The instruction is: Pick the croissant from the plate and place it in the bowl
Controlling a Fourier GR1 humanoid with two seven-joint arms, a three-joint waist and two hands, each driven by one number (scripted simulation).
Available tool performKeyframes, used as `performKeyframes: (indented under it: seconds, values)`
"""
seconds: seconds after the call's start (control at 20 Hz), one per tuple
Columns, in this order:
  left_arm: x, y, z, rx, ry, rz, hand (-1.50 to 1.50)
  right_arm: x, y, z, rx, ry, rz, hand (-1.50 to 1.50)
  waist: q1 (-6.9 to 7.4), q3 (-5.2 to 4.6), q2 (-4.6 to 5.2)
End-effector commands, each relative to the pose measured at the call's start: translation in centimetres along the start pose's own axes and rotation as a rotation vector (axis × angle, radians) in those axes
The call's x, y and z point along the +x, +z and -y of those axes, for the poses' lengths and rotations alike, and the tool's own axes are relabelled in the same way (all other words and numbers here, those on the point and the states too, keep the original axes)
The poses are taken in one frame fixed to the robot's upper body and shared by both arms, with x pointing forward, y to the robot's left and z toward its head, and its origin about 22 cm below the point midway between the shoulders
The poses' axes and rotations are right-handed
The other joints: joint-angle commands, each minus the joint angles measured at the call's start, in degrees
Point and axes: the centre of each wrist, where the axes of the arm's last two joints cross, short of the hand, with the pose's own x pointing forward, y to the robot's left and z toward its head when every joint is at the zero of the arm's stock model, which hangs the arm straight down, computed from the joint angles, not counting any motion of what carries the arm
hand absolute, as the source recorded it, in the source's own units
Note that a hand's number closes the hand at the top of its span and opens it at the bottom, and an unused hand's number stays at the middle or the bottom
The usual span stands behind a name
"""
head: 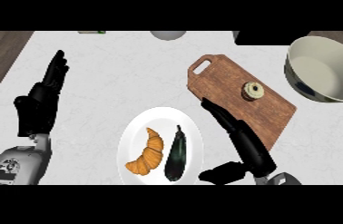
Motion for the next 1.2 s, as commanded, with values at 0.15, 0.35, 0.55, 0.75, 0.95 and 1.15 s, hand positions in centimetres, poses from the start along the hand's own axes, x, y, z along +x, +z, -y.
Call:
performKeyframes:
  seconds: [0.15, 0.35, 0.55, 0.75, 0.95, 1.15]
  values:
    - [-0.3, 0.1, -0.6, 0.002, 0.004, 0.008, 0.0, 6.3, -4.1, -0.6, 0.218, 0.193, -0.113, -1.5, 0.54, 0.05, 0.06]
    - [-0.4, -0.2, -0.5, -0.001, 0.02, 0.002, 0.0, 7.5, -6.0, -3.6, 0.331, 0.186, -0.132, -1.5, 0.2, 0.12, 0.22]
    - [0.4, 0.6, 1.0, -0.016, 0.002, -0.003, 0.0, 8.2, -7.2, -6.5, 0.41, 0.218, -0.161, -1.5, 0.14, 0.15, 0.2]
    - [-0.2, 0.4, 1.9, -0.009, 0.012, -0.007, 0.0, 9.4, -8.6, -8.7, 0.481, 0.273, -0.229, -1.5, 0.18, 0.13, 0.25]
    - [1.5, -0.5, 0.4, -0.005, 0.01, 0.005, 0.0, 8.5, -8.9, -10.0, 0.508, 0.351, -0.311, -1.5, 0.12, 0.15, 0.23]
    - [0.8, 0.7, 0.0, -0.013, 0.007, 0.007, 0.0, 5.0, -8.1, -11.6, 0.521, 0.364, -0.352, -1.5, 0.16, 0.16, 0.26]
